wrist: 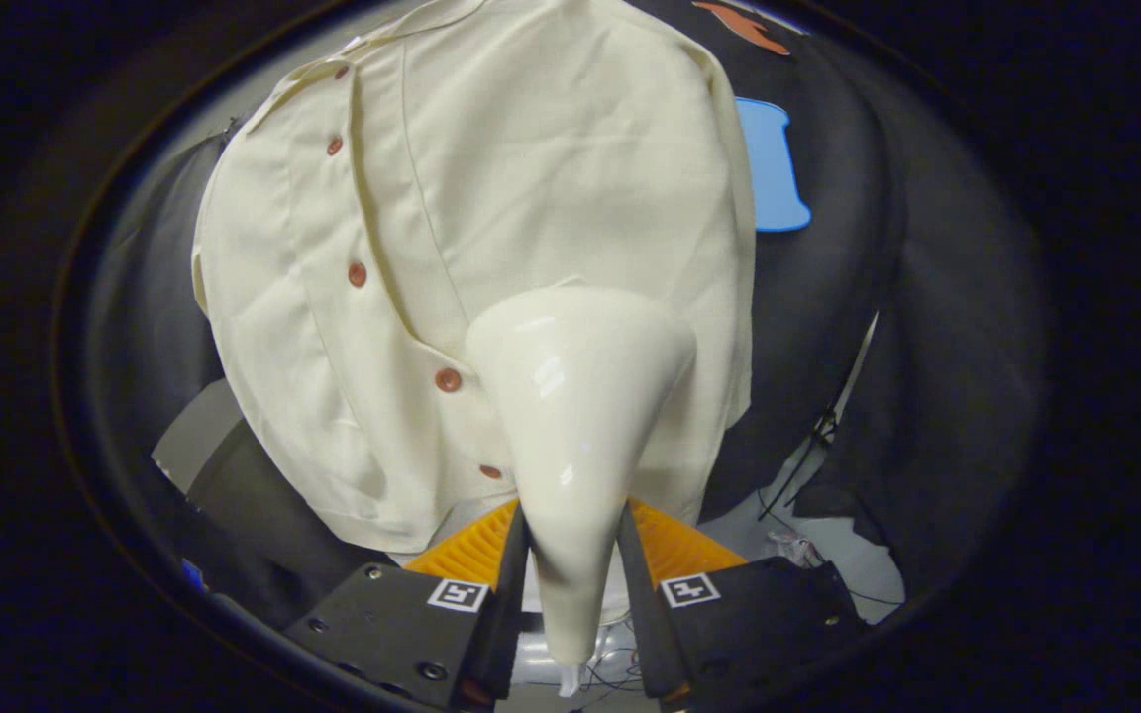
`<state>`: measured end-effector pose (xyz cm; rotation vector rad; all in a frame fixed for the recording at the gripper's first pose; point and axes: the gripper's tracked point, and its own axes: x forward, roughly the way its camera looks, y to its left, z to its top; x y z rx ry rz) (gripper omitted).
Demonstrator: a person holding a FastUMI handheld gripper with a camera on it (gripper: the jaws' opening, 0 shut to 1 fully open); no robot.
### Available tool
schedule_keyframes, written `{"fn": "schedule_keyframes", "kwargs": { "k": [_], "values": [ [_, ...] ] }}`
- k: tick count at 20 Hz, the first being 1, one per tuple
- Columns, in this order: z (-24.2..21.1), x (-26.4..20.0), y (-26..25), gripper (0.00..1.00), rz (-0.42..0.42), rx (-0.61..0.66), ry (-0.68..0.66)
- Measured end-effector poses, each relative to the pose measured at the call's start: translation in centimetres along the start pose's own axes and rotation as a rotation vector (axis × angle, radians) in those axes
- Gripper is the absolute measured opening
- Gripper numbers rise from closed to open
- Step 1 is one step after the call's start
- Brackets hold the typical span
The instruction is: Iron the clothes twice with a garment steamer, once on the left side and once on the right side.
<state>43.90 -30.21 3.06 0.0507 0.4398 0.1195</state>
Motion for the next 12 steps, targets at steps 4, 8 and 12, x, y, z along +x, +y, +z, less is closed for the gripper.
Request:
{"fn": "schedule_keyframes", "kwargs": {
  "k": [4, 8, 12],
  "values": [
    [-3.1, 0.7, -0.9, 0.49, -0.010, 0.072, 0.002],
    [-5.7, 1.3, -1.1, 0.49, -0.021, 0.114, 0.006],
    [-8.5, 2.1, -1.0, 0.49, -0.049, 0.129, 0.034]
  ]
}}
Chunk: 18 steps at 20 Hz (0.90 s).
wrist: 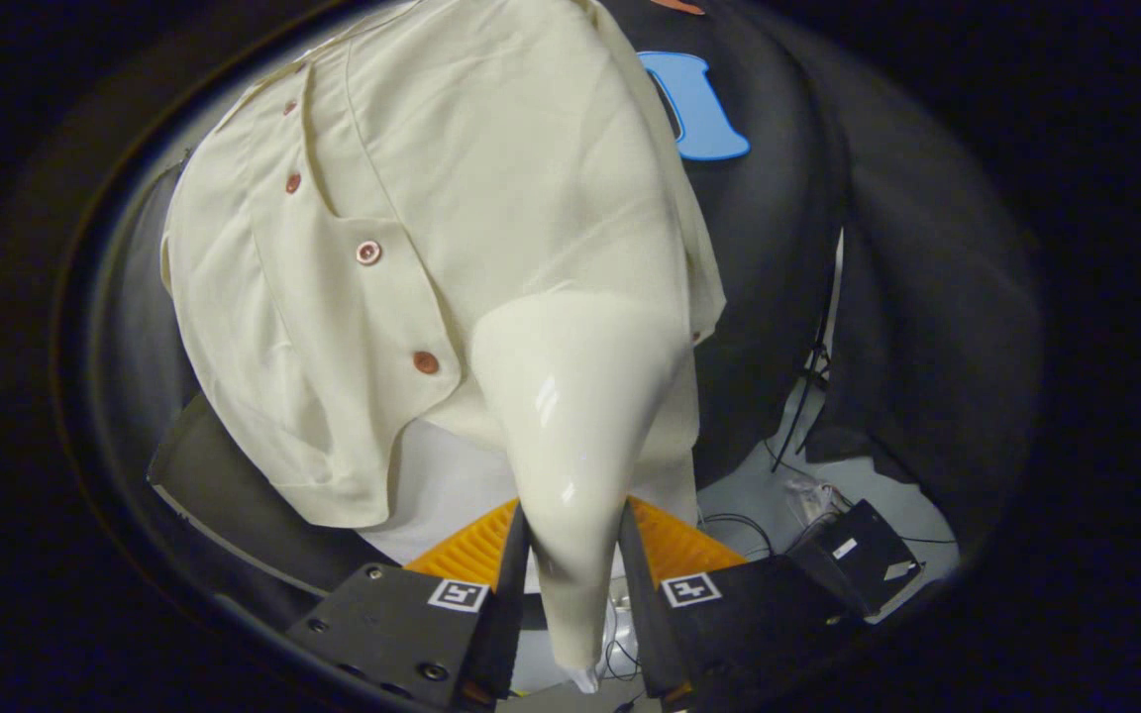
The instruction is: Iron the clothes twice with a garment steamer, once on the left side and once on the right side.
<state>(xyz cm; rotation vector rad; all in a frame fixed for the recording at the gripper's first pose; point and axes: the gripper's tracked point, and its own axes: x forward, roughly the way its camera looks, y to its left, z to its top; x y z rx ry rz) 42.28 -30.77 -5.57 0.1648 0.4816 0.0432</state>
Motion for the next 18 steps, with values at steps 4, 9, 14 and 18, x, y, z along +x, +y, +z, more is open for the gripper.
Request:
{"fn": "schedule_keyframes", "kwargs": {
  "k": [4, 9, 14, 18],
  "values": [
    [-2.6, 0.7, -0.2, 0.49, -0.007, 0.009, 0.038],
    [-4.5, 1.1, 0.0, 0.49, 0.003, 0.030, 0.050],
    [-5.2, -0.5, 0.9, 0.49, 0.016, 0.024, 0.042],
    [-4.3, -3.7, 1.9, 0.49, 0.006, 0.045, 0.005]
  ]
}}
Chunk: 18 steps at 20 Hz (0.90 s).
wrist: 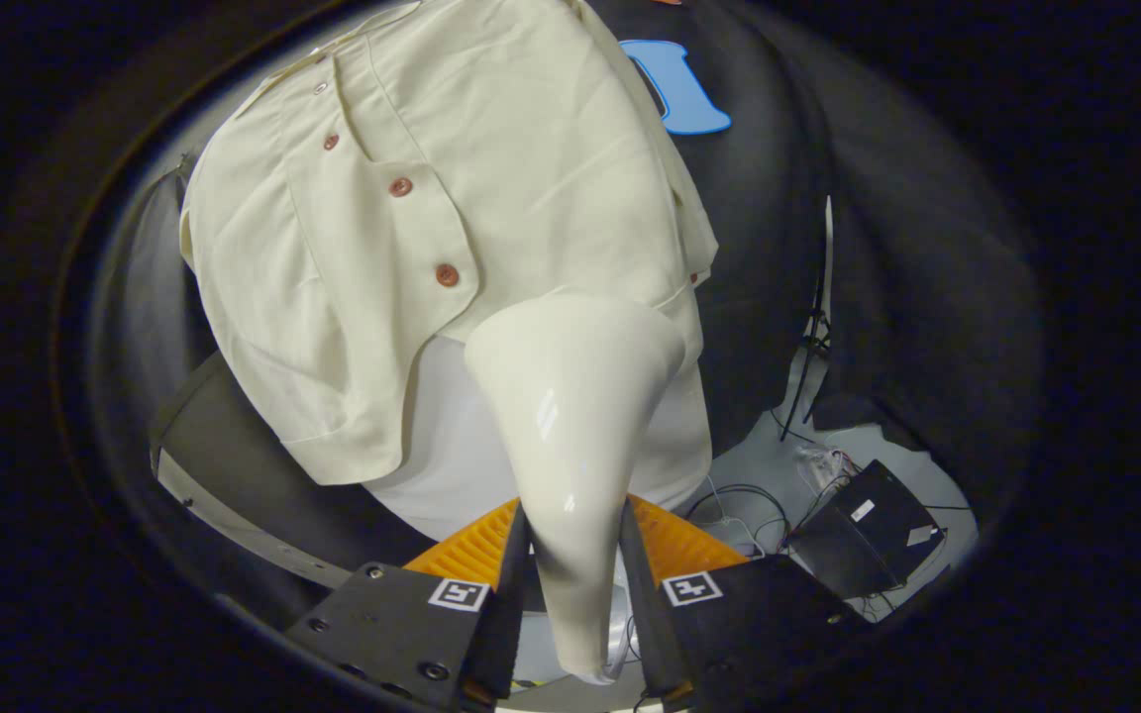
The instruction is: Iron the clothes twice with a garment steamer, once on the left side and once on the right side.
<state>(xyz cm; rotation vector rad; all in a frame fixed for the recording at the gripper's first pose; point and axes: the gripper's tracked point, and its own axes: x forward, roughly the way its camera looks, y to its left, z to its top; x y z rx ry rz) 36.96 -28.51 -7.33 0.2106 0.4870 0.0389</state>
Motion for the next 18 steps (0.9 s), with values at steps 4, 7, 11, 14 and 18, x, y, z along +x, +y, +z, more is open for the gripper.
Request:
{"fn": "schedule_keyframes", "kwargs": {
  "k": [4, 7, 11, 14, 18],
  "values": [
    [1.6, -4.1, 3.2, 0.49, 0.011, 0.002, -0.061],
    [3.1, -8.0, 7.0, 0.49, 0.034, -0.005, -0.124],
    [4.5, -13.5, 13.0, 0.49, 0.059, -0.026, -0.194],
    [5.3, -16.5, 17.8, 0.49, 0.087, -0.044, -0.239],
    [6.1, -21.0, 24.0, 0.49, 0.123, -0.072, -0.308]
  ]
}}
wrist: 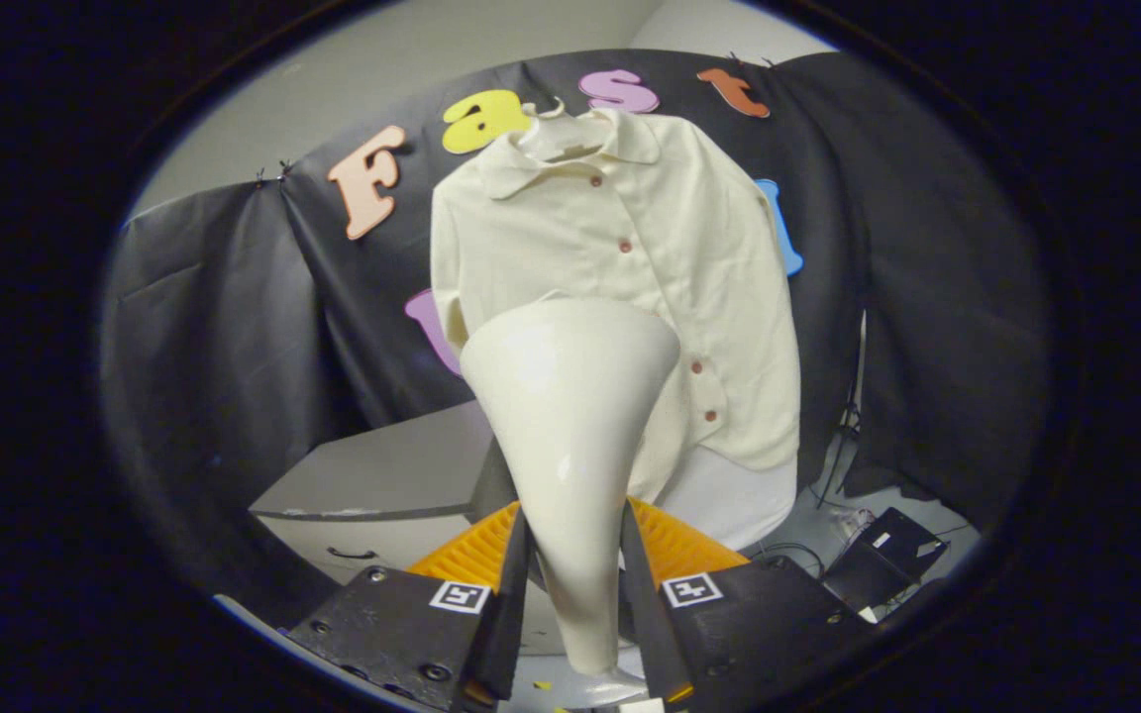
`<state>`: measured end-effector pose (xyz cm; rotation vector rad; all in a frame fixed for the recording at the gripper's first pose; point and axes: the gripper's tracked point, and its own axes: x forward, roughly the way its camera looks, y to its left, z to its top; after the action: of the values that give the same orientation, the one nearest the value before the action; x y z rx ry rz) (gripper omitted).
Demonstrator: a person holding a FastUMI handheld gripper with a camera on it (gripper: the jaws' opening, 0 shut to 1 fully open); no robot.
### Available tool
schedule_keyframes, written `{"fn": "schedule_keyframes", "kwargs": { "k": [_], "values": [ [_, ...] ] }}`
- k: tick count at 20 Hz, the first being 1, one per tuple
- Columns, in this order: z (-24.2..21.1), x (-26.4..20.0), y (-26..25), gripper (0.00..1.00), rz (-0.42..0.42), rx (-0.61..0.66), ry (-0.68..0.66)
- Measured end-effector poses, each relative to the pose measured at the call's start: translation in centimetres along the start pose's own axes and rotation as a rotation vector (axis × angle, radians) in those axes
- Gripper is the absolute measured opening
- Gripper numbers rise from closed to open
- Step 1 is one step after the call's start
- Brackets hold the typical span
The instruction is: Iron the clothes twice with a garment steamer, once on the left side and once on the right side.
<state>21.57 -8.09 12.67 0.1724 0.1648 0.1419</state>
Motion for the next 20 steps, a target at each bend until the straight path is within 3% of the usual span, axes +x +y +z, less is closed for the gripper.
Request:
{"fn": "schedule_keyframes", "kwargs": {
  "k": [9, 20],
  "values": [
    [2.0, -5.2, 10.4, 0.49, 0.038, -0.032, -0.085],
    [-0.2, -7.9, 15.5, 0.49, -0.018, -0.175, -0.205]
  ]
}}
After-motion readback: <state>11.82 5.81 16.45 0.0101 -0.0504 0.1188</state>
